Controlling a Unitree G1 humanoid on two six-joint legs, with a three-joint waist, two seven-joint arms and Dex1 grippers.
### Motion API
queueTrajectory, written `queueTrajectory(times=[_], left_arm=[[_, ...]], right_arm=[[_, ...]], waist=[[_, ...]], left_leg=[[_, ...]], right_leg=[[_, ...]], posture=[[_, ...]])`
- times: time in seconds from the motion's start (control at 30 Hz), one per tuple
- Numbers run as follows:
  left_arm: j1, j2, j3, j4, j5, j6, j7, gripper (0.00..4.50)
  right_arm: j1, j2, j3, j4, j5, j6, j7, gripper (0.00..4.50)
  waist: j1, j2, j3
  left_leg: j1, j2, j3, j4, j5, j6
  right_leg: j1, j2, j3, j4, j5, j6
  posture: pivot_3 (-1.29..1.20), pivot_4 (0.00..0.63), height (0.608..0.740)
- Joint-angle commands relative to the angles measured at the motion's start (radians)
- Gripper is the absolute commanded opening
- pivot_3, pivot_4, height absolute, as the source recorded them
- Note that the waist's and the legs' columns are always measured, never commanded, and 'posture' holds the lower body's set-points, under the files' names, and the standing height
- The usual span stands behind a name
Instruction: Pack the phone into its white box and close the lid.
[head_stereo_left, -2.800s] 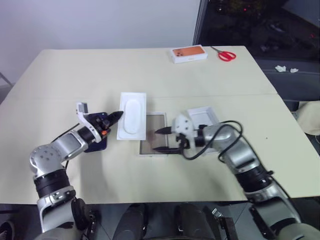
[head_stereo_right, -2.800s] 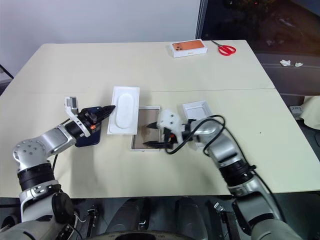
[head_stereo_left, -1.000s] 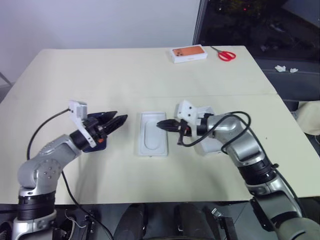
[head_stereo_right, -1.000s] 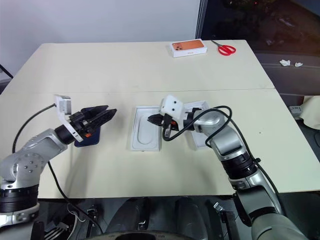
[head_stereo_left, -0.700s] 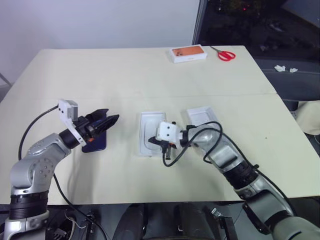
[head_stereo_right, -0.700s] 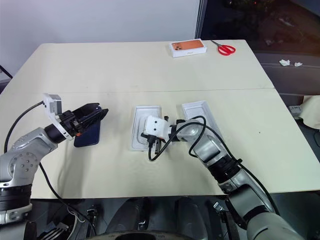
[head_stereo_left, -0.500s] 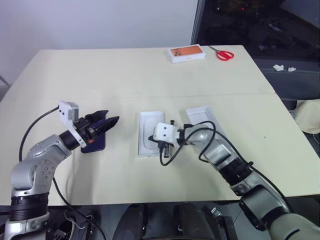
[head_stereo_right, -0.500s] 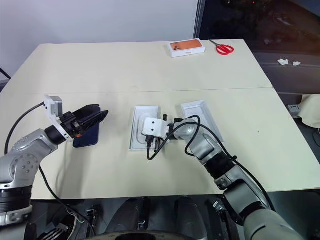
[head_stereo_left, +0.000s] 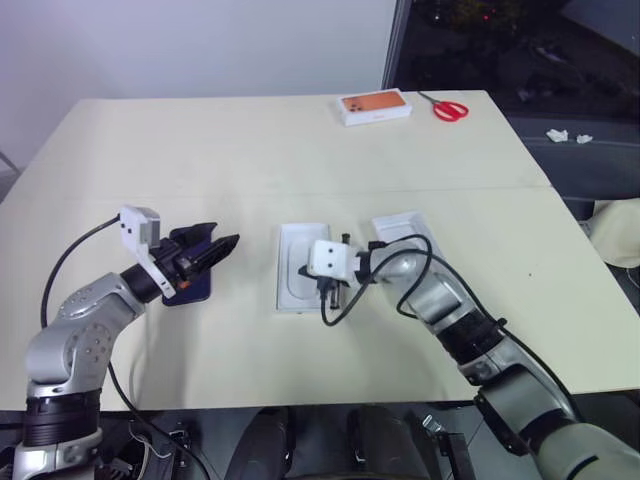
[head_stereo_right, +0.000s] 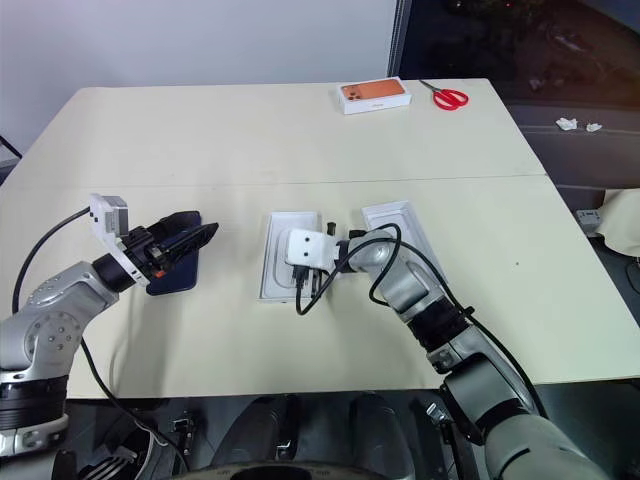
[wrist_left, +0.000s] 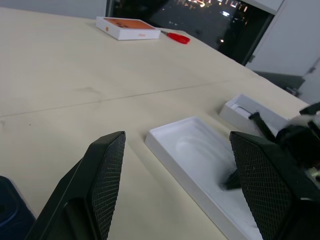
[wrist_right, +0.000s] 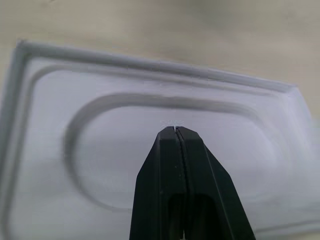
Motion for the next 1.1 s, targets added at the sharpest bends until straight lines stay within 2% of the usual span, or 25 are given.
queueTrajectory(times=[0.03, 0.27, 0.53, 0.67, 0.97, 1.1], left_arm=[[-0.019, -0.003, 0.010, -0.014, 0.023, -0.042, 0.000, 3.51], [-0.024, 0.009, 0.014, 0.016, 0.025, -0.008, 0.004, 3.51], [-0.037, 0.054, 0.063, 0.070, -0.087, 0.168, -0.009, 3.51], [-0.087, 0.090, 0.151, 0.200, -0.124, 0.242, 0.030, 3.51], [-0.144, 0.169, 0.253, 0.394, -0.190, 0.421, 0.035, 3.51], [-0.192, 0.234, 0.294, 0.557, -0.198, 0.497, 0.020, 3.51]], right_arm=[[-0.046, -0.004, -0.021, 0.036, -0.036, -0.063, -0.050, 0.03], [-0.013, 0.014, 0.042, 0.147, -0.125, -0.164, -0.101, 0.03], [-0.016, 0.046, 0.014, 0.122, -0.089, -0.147, -0.078, 0.03], [-0.076, 0.121, -0.080, 0.062, 0.038, -0.034, -0.057, 0.03], [-0.119, 0.162, -0.090, 0.029, 0.075, 0.068, -0.056, 0.03], [-0.159, 0.253, -0.033, 0.080, 0.044, 0.065, -0.094, 0.03]], waist=[[0.001, 0.000, 0.000], [0.001, 0.000, 0.000], [-0.002, 0.000, 0.000], [-0.004, 0.000, 0.000], [-0.003, 0.000, 0.000], [-0.011, 0.000, 0.000]], left_leg=[[0.000, 0.000, 0.000, 0.000, 0.000, 0.000], [0.000, 0.000, 0.000, 0.000, 0.000, 0.000], [0.000, 0.000, 0.000, 0.000, 0.000, 0.000], [0.000, 0.000, -0.001, 0.000, 0.000, 0.000], [0.000, 0.000, -0.001, 0.000, 0.000, 0.000], [0.000, 0.000, -0.001, -0.001, 0.000, -0.001]], right_leg=[[0.000, 0.000, 0.000, 0.000, 0.000, 0.000], [0.000, 0.000, 0.000, 0.000, 0.000, 0.000], [0.000, 0.000, 0.000, 0.001, 0.000, 0.000], [-0.001, 0.001, 0.000, 0.001, 0.000, 0.000], [-0.001, 0.001, 0.000, 0.001, 0.000, 0.000], [-0.003, 0.001, 0.000, 0.002, 0.000, 0.000]], posture=[[0.00, 0.150, 0.740], [0.00, 0.150, 0.740], [0.00, 0.150, 0.740], [0.00, 0.150, 0.740], [0.00, 0.150, 0.740], [0.00, 0.150, 0.740]])
